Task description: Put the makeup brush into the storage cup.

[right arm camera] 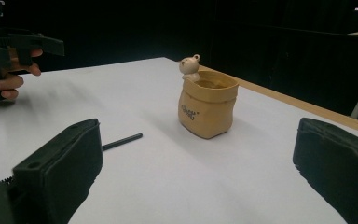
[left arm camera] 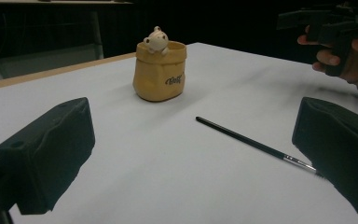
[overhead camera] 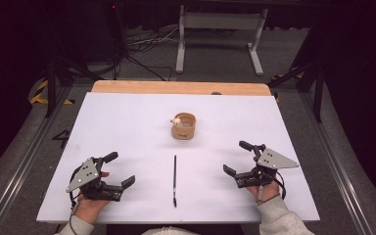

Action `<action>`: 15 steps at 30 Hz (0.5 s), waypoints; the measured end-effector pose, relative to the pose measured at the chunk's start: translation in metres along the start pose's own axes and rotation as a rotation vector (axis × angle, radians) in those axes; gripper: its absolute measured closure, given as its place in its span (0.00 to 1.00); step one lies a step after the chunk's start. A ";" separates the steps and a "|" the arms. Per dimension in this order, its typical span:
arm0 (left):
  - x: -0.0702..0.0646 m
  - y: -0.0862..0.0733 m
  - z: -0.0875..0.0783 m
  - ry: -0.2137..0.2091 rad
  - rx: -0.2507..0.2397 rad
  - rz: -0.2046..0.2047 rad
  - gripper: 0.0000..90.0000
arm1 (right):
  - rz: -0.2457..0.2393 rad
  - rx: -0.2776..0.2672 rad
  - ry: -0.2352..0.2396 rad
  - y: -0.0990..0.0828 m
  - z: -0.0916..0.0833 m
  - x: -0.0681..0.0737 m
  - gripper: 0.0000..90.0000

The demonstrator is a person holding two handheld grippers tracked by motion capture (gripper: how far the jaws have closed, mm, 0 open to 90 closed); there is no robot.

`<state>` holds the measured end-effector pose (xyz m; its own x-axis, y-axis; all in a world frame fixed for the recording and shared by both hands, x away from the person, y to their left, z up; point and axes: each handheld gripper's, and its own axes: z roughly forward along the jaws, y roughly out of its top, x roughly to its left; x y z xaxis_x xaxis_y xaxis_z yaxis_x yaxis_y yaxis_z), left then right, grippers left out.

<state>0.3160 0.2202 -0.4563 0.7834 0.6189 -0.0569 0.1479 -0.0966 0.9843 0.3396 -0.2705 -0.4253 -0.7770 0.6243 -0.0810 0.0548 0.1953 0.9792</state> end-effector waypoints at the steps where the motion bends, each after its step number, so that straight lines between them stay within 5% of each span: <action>1: 0.001 0.000 0.000 -0.001 0.006 -0.010 0.00 | -0.002 0.001 0.000 0.000 0.000 0.000 0.02; 15: -0.003 0.012 0.004 -0.036 0.003 0.015 0.00 | 0.021 -0.003 0.008 -0.002 -0.004 -0.001 0.02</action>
<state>0.3180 0.2140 -0.4452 0.8069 0.5888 -0.0478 0.1372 -0.1080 0.9846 0.3374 -0.2742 -0.4267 -0.7807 0.6222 -0.0588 0.0693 0.1796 0.9813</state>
